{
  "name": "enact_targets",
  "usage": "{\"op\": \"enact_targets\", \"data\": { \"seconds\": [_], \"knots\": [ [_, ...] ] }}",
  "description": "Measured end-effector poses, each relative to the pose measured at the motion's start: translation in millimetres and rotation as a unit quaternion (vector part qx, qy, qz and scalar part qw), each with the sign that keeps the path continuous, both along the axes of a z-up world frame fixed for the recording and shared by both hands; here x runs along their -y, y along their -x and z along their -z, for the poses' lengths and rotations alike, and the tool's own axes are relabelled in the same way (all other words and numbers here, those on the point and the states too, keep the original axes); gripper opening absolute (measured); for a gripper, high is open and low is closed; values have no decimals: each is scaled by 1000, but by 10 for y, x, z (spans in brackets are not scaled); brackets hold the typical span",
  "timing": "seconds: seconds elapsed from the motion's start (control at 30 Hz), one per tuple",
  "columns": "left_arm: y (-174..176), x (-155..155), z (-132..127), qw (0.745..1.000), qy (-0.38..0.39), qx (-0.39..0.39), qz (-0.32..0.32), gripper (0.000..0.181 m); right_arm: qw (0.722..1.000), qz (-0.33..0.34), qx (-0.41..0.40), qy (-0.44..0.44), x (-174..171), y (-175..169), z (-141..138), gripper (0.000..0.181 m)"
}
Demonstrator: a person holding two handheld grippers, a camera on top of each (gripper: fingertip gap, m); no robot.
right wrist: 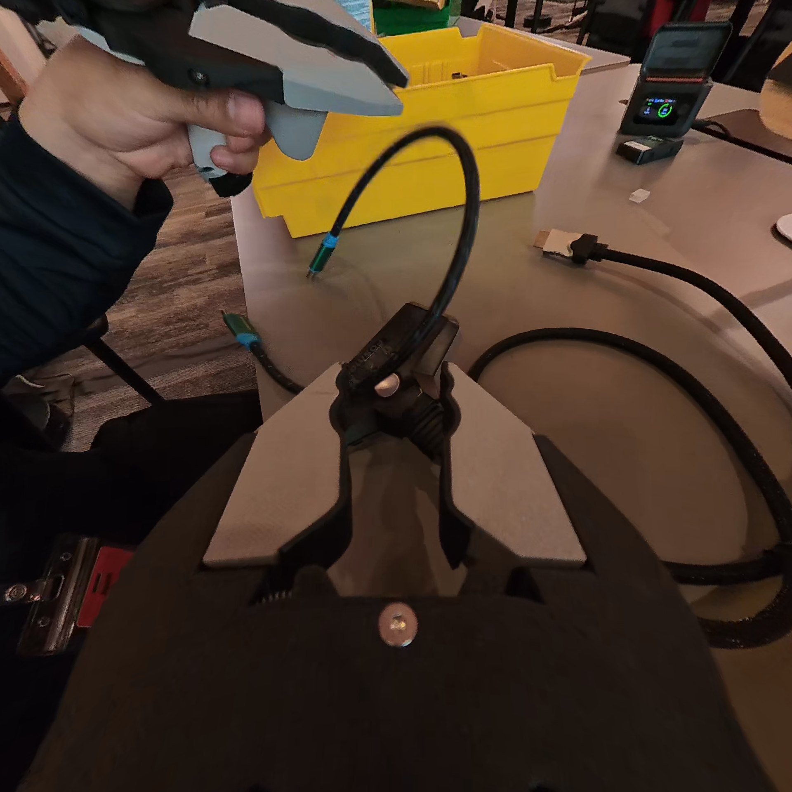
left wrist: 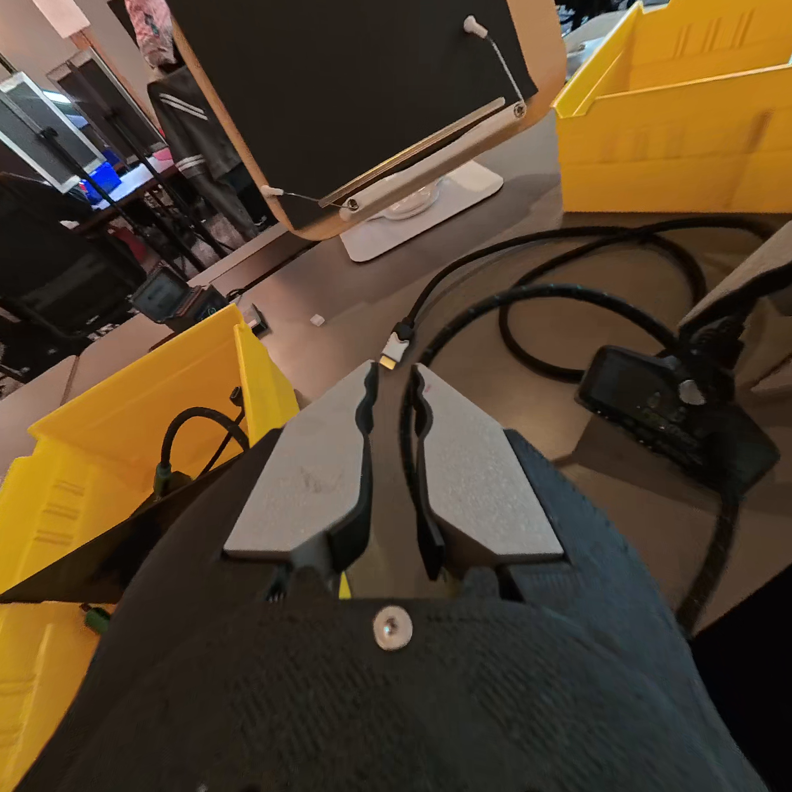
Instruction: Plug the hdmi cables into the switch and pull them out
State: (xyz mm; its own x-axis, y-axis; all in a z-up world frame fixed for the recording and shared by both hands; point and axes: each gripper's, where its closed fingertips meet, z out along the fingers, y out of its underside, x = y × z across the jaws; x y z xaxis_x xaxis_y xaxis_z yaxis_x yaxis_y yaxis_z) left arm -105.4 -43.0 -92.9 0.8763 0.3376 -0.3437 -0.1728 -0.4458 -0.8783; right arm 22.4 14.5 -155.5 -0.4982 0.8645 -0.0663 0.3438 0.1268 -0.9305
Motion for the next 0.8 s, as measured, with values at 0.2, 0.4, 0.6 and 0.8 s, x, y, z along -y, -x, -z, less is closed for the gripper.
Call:
{"op": "enact_targets", "data": {
  "seconds": [0.2, 0.4, 0.6, 0.8],
  "knots": [
    [104, 74, -140, 996, 0, -69, -60, 4, 1000, 0, 3, -8, 7, 3, 18, 39],
    [-301, 376, -171, 998, 51, -11, 43, 40, 1000, 3, -6, -2, -5, -3, -11, 38],
    [-985, 860, 417, 974, 115, 23, 193, 45, 1000, -3, 1, 21, -14, -3, -27, 39],
    [-676, 926, 1030, 977, 177, -50, 105, 12, 998, 10, 43, 42, -67, 51, 57, 19]
  ]
}}
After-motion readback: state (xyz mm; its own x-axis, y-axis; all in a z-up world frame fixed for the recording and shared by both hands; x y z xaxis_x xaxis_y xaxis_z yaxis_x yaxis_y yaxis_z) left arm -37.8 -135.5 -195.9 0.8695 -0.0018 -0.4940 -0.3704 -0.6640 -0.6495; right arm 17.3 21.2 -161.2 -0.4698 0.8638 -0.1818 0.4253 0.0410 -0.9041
